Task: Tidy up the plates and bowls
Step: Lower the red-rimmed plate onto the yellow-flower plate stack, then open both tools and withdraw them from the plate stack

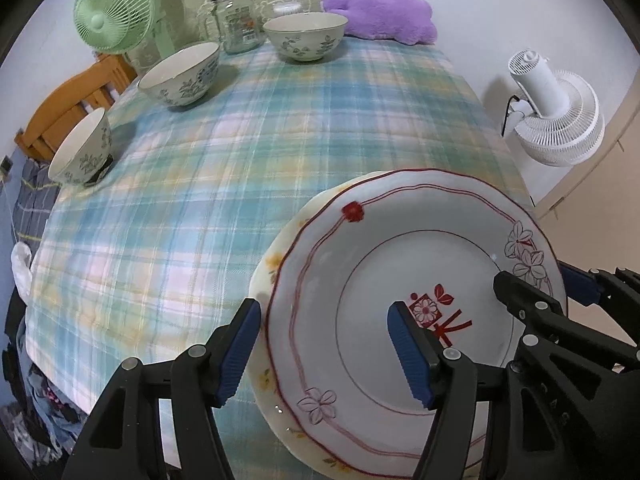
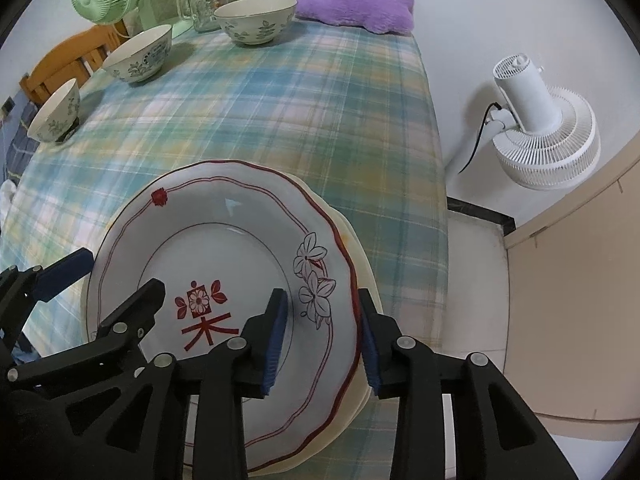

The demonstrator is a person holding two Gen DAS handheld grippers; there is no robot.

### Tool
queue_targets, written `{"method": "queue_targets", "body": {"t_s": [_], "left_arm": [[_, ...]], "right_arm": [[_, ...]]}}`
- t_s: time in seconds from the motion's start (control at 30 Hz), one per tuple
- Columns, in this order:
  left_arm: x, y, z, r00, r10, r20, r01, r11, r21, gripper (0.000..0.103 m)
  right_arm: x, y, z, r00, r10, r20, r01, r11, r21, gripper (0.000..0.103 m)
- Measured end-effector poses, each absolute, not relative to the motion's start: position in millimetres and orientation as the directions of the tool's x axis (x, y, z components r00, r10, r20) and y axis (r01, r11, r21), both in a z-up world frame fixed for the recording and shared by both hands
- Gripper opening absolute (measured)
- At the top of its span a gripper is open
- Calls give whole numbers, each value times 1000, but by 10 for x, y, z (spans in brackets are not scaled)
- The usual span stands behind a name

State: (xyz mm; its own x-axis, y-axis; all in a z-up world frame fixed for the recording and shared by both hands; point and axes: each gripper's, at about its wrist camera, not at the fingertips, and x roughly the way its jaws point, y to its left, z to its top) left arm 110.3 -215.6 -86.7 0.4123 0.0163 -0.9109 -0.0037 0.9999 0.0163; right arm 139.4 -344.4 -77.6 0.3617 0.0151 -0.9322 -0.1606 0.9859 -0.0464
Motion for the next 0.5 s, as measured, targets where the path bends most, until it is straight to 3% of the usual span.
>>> {"method": "queue_targets", "body": {"t_s": [0.23, 0.5], "left_arm": [[1038, -2010, -812, 423, 26, -906, -48, 999, 6, 82], [1031, -1888, -681, 463, 0, -887, -20, 1000, -10, 84]], "right_arm": [[1369, -3507, -766, 355, 56, -933, -138, 990, 7, 56], [1346, -3449, -630, 385, 58, -921, -108, 994, 17, 58]]}}
